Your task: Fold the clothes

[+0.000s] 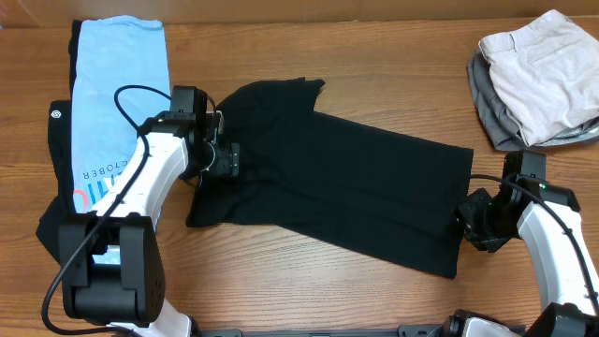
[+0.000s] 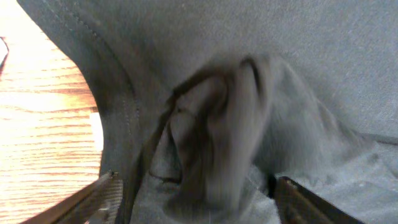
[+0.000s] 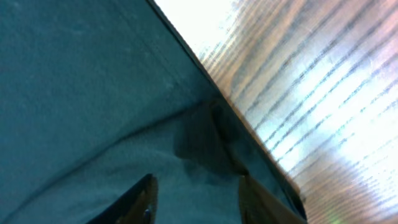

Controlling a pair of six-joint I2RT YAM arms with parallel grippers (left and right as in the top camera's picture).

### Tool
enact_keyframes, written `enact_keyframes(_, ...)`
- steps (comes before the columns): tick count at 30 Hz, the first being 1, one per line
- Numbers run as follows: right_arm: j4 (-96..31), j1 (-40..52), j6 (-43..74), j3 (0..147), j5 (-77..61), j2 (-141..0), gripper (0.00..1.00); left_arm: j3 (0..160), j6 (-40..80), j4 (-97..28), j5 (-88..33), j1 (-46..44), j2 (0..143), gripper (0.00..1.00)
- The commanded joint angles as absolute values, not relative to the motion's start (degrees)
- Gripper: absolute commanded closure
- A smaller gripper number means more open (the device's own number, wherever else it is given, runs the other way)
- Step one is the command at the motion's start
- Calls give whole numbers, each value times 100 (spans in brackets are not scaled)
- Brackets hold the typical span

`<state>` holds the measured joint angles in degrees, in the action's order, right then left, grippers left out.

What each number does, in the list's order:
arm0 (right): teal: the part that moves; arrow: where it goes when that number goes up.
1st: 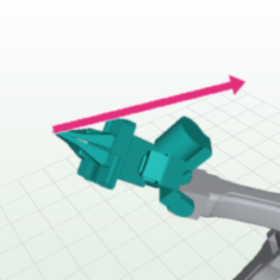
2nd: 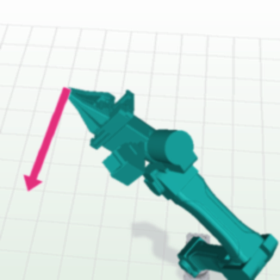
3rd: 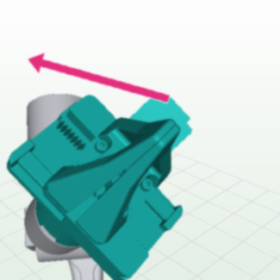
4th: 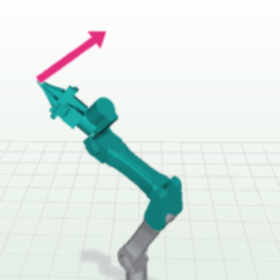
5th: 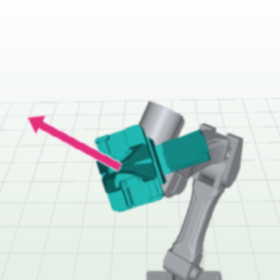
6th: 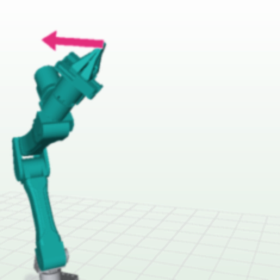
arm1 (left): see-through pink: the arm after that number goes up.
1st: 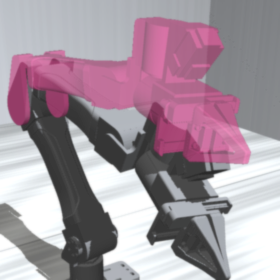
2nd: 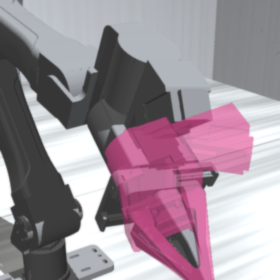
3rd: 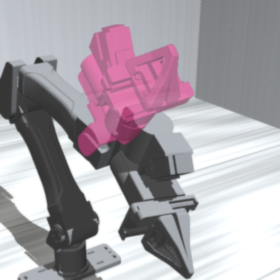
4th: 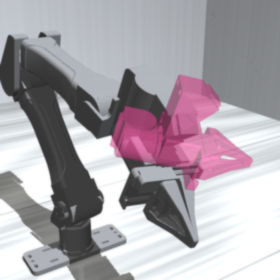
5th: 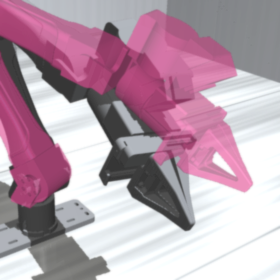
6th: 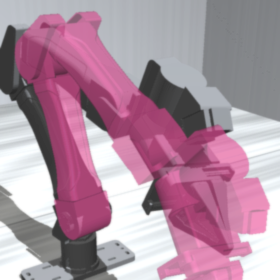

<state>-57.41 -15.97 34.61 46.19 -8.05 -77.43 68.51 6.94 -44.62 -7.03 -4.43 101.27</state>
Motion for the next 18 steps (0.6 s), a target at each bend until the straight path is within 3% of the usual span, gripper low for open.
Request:
enact_keyframes(1, -5695, -1573, 3393, 4797, -757, -7736, 52, 7428, 644, -4580, -714, -454, 10151, 15)
enact_keyframes(9, -5728, -1570, 2390, 5898, -989, -7752, 31, 9135, 75, -4941, -1243, -460, 10160, 6)
enact_keyframes(18, -6292, -1570, 1437, 7937, -1319, -9072, 24, 11636, -517, -5433, -1378, -860, 11424, 6)
